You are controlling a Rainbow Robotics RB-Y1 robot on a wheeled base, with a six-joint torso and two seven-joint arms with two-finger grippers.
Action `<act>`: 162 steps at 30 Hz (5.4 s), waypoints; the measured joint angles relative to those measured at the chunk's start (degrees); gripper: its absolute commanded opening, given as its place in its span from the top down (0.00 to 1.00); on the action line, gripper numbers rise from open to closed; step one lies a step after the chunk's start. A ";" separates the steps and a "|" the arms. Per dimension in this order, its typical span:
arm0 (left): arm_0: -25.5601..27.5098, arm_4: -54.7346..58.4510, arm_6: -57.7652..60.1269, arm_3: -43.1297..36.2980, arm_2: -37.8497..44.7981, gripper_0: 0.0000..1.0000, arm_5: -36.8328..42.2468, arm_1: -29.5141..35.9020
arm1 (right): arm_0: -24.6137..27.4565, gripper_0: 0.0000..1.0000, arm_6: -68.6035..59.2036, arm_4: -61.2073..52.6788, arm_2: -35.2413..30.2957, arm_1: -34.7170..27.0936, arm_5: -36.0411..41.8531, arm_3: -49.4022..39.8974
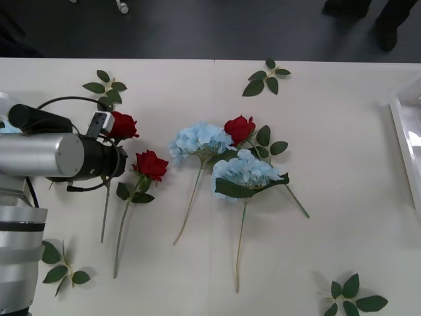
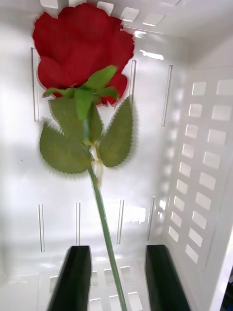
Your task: Put the red flowers into the right box and the blue flowers into the left box
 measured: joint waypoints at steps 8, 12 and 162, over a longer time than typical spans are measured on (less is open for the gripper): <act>6.35 14.35 0.00 -11.89 6.91 1.00 0.00 1.65 | 0.00 0.34 0.00 -1.71 0.00 0.00 0.00 -0.02; 8.12 25.18 -0.01 -14.28 12.17 1.00 0.00 2.01 | 0.00 0.34 0.00 -4.64 -0.01 0.00 0.00 -0.12; 7.55 81.38 -53.60 -15.95 9.00 0.00 0.52 -11.60 | 21.20 1.00 -3.03 -5.37 21.54 22.58 -70.87 -76.67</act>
